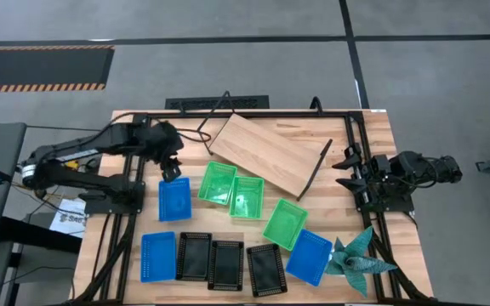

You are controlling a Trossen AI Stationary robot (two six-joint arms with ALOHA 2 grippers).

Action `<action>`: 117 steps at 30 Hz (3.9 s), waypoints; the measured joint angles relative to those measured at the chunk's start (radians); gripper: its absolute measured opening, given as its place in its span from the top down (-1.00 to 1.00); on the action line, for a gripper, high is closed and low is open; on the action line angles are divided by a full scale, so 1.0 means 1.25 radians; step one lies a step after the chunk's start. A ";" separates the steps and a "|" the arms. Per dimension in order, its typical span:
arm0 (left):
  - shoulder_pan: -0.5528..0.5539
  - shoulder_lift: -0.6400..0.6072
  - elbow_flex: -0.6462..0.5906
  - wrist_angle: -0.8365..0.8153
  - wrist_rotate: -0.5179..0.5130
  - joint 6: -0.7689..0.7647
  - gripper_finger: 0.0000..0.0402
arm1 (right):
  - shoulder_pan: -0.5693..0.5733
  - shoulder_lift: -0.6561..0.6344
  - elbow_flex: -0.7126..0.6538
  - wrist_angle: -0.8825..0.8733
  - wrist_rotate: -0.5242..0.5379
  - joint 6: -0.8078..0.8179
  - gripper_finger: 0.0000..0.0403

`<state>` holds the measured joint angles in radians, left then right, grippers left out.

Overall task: Stack baskets on shelf by color
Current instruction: Put the top left blue bin on the shelf

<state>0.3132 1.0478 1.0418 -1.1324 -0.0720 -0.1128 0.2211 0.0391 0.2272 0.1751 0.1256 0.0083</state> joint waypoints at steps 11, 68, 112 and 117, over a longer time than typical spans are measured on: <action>0.063 0.148 -0.145 0.066 0.115 0.135 0.13 | 0.000 0.000 0.000 -0.064 0.000 0.023 -0.07; -0.075 0.290 0.379 -0.121 -0.133 0.215 1.00 | 0.000 0.000 0.000 -0.090 0.001 0.065 -0.06; 0.007 0.971 1.021 0.037 -0.014 0.778 0.61 | -0.006 0.000 0.000 -0.240 0.003 0.051 -0.06; 0.003 0.971 1.021 0.041 -0.014 0.775 0.28 | -0.006 0.000 0.000 -0.243 0.003 0.050 -0.06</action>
<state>0.3168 2.2620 2.3181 -1.0812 -0.0891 0.8555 0.2134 0.0387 0.2268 -0.1286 0.1293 0.0711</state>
